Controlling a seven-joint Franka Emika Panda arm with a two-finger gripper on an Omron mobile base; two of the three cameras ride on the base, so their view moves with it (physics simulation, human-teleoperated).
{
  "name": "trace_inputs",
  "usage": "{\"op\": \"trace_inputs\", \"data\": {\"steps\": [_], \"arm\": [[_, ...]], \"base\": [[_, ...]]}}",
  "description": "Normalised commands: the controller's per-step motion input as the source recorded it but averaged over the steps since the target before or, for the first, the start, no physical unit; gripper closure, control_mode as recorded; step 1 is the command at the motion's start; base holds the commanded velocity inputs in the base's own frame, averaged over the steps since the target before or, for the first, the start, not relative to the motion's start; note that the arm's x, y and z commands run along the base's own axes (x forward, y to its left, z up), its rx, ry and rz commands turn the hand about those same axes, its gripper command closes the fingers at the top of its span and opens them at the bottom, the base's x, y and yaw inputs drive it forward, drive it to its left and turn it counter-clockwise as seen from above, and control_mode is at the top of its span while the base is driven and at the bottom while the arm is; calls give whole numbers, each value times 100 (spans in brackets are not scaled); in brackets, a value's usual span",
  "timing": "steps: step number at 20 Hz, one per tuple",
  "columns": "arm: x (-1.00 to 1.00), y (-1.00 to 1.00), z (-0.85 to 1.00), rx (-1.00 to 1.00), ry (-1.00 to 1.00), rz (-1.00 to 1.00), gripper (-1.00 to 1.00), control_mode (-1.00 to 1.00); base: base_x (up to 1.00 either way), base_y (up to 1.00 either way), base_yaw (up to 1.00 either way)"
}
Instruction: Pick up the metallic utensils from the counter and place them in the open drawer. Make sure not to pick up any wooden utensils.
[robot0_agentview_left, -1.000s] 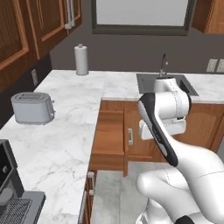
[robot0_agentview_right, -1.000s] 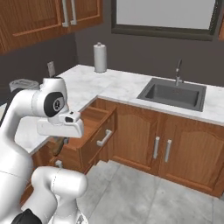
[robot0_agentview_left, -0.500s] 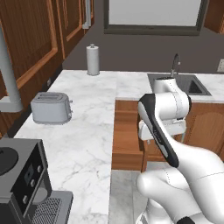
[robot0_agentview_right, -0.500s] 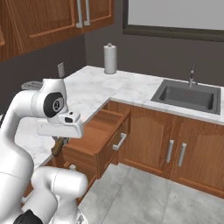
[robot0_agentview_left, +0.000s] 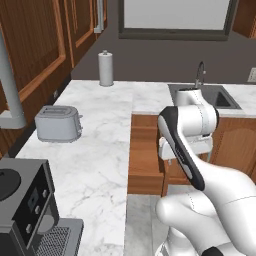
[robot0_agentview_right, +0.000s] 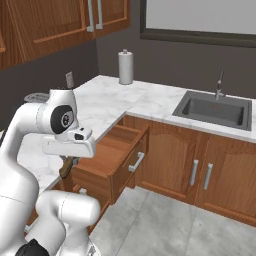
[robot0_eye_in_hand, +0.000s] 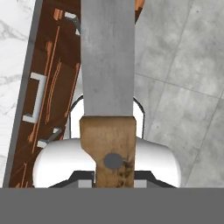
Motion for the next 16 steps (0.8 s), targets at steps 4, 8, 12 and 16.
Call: {"op": "trace_inputs", "data": {"steps": [4,8,12,16], "arm": [[0,0,0,0,0,0,100,100],[0,0,0,0,0,0,100,100],[58,1,-14,0,-1,-5,100,-100],[82,0,-22,0,-2,-1,100,-100]], "base": [[0,0,0],[7,1,-1],[0,0,0],[0,0,0]]}}
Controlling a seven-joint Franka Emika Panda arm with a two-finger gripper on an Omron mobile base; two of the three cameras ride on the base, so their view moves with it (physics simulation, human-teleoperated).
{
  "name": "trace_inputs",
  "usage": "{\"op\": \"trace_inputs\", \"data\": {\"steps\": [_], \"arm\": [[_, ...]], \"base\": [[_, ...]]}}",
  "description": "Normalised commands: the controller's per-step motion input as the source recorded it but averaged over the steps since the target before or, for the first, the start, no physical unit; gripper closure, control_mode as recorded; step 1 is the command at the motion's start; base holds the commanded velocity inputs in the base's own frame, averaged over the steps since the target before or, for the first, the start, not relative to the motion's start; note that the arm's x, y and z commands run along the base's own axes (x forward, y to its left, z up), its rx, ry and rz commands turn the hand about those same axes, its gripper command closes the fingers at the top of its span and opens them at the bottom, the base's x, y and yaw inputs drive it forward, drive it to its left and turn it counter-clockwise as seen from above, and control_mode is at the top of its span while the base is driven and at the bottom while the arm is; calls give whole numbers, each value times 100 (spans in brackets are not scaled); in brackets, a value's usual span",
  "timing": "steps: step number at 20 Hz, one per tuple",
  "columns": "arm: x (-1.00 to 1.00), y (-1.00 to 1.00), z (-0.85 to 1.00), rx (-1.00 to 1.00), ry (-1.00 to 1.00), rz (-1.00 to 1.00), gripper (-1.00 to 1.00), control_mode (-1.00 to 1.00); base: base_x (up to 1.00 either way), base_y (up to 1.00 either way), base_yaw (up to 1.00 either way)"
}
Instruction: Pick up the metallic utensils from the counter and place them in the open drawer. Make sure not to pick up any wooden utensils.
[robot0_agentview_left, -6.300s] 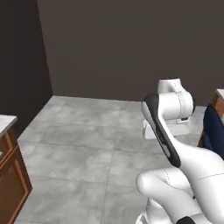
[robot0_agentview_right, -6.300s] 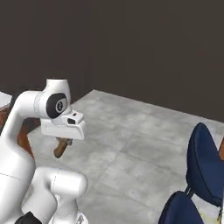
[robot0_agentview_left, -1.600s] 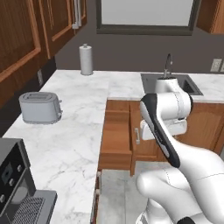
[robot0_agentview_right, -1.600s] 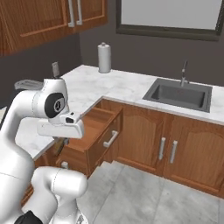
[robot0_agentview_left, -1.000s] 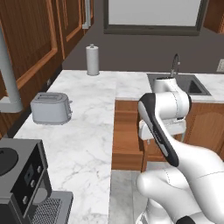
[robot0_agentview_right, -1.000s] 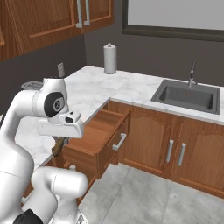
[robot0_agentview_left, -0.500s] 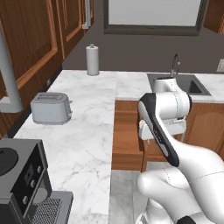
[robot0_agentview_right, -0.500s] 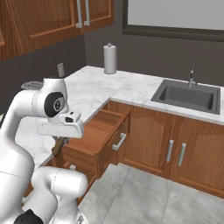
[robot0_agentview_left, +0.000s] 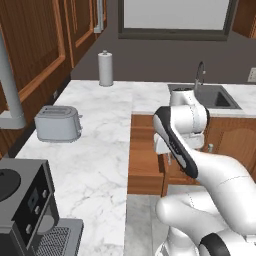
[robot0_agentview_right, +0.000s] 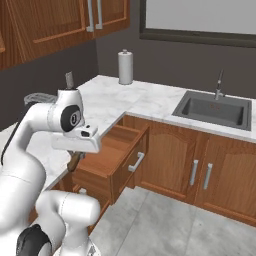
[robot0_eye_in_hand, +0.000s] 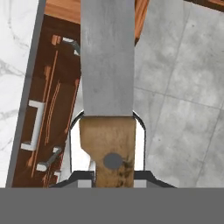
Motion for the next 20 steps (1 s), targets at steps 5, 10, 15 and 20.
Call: {"op": "trace_inputs", "data": {"steps": [5,10,15,20], "arm": [[100,2,-29,2,0,-8,100,-100],[100,2,-43,5,0,-12,100,-100],[84,0,-70,1,0,-8,100,-100],[63,0,-61,0,0,-9,100,-100]], "base": [[0,0,0],[0,0,0],[0,0,0],[0,0,0]]}}
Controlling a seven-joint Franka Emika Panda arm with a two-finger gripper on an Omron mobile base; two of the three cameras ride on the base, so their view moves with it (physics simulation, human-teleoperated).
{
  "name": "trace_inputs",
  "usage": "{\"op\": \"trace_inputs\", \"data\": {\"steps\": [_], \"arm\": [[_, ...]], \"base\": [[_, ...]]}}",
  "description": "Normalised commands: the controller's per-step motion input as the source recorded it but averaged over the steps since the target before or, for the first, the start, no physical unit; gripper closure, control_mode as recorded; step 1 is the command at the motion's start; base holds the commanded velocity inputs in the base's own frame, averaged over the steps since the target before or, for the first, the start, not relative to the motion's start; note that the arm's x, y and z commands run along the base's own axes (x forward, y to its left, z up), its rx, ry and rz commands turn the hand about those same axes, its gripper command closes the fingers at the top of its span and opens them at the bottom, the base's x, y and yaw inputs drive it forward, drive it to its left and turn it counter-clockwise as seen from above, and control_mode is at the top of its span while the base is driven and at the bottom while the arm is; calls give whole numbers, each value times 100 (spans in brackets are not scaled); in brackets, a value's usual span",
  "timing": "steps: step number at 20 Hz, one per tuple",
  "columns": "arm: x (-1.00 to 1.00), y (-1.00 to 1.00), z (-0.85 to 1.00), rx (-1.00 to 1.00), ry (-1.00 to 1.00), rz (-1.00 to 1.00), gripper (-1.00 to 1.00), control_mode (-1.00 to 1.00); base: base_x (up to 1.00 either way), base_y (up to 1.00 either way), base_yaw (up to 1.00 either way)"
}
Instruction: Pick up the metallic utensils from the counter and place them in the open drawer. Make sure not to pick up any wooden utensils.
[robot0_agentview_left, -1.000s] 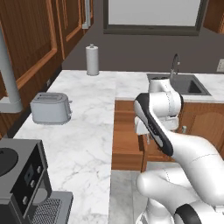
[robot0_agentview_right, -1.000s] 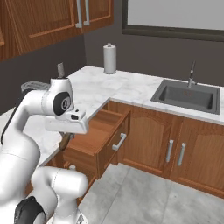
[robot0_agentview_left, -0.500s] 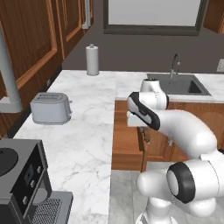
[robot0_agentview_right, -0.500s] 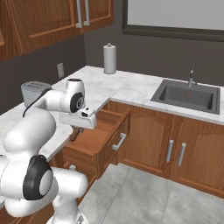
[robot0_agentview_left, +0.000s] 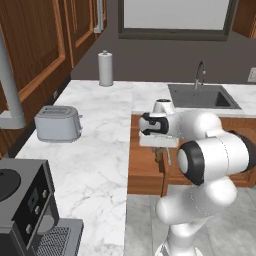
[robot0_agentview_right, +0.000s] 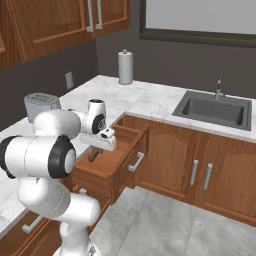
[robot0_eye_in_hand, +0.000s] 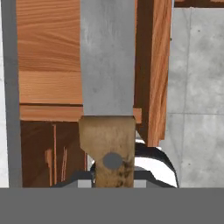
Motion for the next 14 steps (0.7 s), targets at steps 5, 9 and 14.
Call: {"op": "trace_inputs", "data": {"steps": [5,9,14], "arm": [[37,-12,-46,0,0,-3,100,-100],[35,-14,-51,0,0,2,100,-100],[25,-13,-47,0,0,6,100,-100]], "base": [[0,0,0],[0,0,0],[0,0,0]]}}
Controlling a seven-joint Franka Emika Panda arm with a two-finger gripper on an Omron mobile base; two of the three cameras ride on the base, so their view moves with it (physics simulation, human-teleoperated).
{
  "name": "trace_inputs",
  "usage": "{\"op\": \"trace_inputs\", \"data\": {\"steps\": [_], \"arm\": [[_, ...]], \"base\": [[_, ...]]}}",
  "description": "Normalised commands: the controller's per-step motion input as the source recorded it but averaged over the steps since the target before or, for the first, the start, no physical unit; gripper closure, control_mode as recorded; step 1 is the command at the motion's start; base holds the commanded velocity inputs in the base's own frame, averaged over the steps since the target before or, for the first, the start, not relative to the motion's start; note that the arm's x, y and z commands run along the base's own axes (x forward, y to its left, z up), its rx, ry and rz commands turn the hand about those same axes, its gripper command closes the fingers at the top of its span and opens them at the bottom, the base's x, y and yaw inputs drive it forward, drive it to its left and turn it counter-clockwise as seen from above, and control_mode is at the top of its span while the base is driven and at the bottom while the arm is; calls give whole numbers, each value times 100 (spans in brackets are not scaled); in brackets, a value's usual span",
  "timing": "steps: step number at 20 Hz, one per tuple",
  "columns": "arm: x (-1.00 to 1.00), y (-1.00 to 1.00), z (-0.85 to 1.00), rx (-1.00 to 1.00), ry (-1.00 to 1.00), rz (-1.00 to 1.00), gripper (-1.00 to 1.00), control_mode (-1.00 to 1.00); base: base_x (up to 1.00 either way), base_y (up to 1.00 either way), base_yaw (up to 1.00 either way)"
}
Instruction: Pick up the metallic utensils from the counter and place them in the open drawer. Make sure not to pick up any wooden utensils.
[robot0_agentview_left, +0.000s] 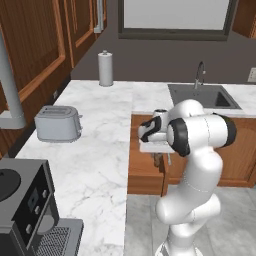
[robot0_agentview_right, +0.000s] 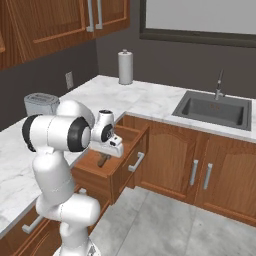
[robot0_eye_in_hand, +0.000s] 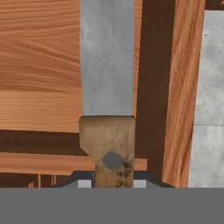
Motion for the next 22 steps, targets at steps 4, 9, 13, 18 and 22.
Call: {"op": "trace_inputs", "data": {"steps": [4,9,13,18,22], "arm": [[21,-31,-46,0,0,0,100,-100],[14,-41,-47,0,0,0,100,-100],[10,-44,-48,0,2,0,100,-100],[5,-62,-33,0,0,0,100,-100],[0,-58,-2,0,0,0,100,-100]], "base": [[0,0,0],[0,0,0],[0,0,0],[0,0,0],[0,0,0]]}}
